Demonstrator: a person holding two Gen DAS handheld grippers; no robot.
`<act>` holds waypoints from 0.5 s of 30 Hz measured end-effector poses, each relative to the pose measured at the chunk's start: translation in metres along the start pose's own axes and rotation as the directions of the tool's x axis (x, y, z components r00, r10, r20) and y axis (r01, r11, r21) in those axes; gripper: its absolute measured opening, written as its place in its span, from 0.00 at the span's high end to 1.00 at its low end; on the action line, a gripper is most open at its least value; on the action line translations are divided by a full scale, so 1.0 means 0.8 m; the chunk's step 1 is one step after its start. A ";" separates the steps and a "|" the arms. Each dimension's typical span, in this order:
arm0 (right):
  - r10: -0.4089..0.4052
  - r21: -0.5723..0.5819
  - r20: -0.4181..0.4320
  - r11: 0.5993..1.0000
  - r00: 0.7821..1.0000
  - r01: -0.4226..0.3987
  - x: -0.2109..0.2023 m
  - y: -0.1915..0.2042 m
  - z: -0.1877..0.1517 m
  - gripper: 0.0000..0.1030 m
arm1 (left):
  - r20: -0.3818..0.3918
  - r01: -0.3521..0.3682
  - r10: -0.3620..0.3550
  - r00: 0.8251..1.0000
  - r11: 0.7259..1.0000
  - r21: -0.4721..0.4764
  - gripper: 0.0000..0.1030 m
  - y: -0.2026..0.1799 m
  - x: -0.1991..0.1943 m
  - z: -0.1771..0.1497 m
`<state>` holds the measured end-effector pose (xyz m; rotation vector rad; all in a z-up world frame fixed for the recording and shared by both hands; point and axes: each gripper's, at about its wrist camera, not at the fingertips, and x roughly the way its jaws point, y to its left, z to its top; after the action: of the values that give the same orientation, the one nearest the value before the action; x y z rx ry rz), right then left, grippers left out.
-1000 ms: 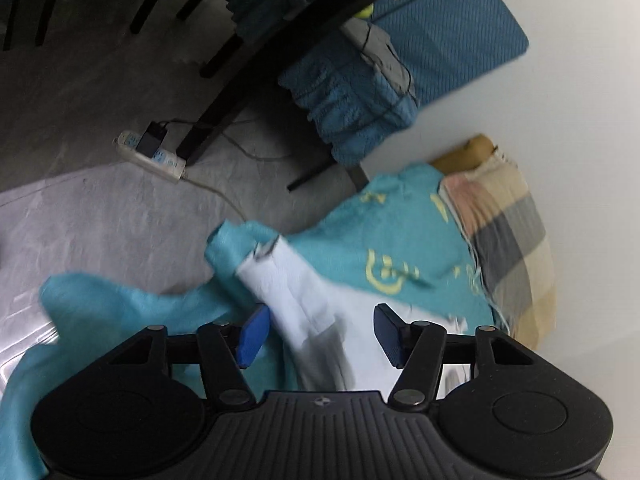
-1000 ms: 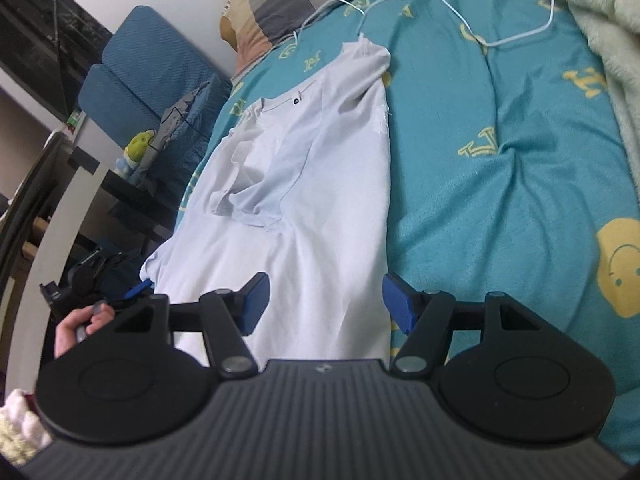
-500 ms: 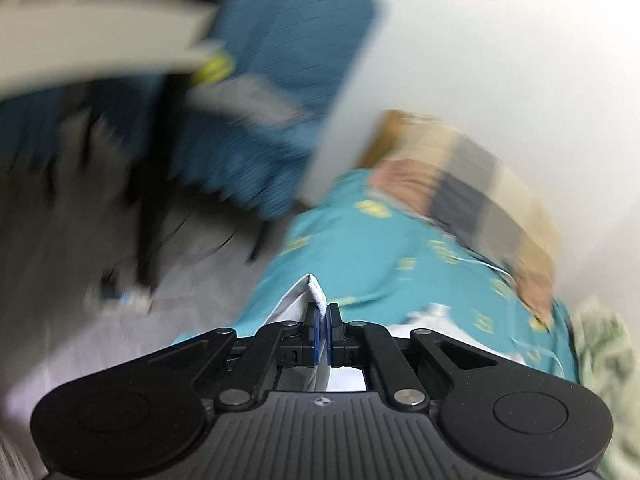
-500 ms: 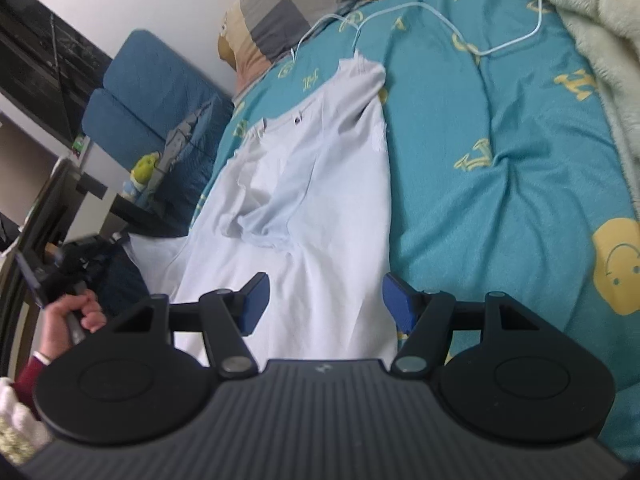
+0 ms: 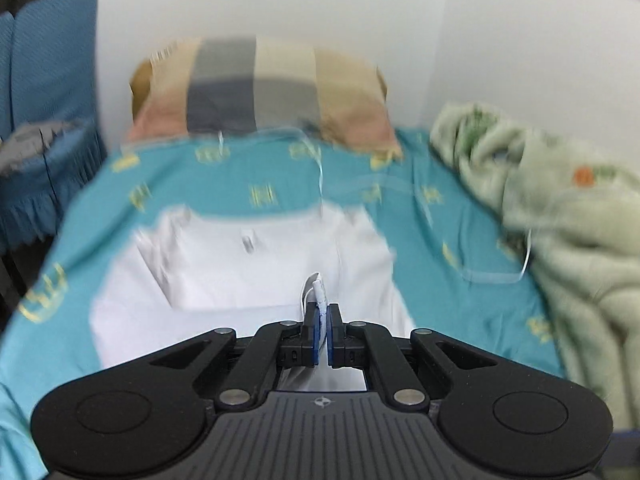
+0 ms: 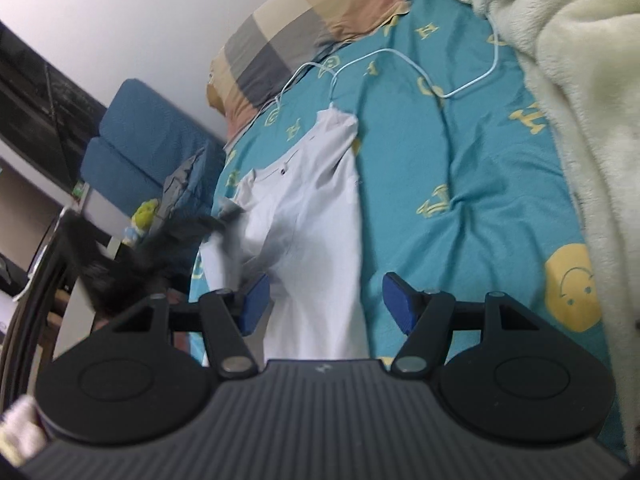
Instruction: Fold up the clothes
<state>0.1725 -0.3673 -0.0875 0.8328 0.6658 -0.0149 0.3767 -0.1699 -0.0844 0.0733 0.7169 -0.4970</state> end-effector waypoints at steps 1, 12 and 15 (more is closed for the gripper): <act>0.002 0.009 0.003 1.000 1.000 -0.002 0.000 -0.003 0.001 0.36 | -0.006 -0.005 0.005 1.000 1.000 -0.011 0.95 0.002 -0.008 -0.006; 0.035 -0.062 0.039 0.998 0.999 -0.033 -0.003 0.006 -0.001 0.36 | -0.072 -0.064 0.055 0.996 0.990 -0.125 0.54 0.026 -0.102 -0.072; 0.061 -0.125 0.041 0.991 0.997 -0.056 -0.005 0.019 -0.009 0.36 | -0.091 -0.081 0.068 0.994 0.985 -0.155 0.49 0.032 -0.127 -0.090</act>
<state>0.1697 -0.3531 -0.0786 0.7299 0.5935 0.0600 0.2788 -0.0885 -0.0760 -0.0279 0.8320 -0.3656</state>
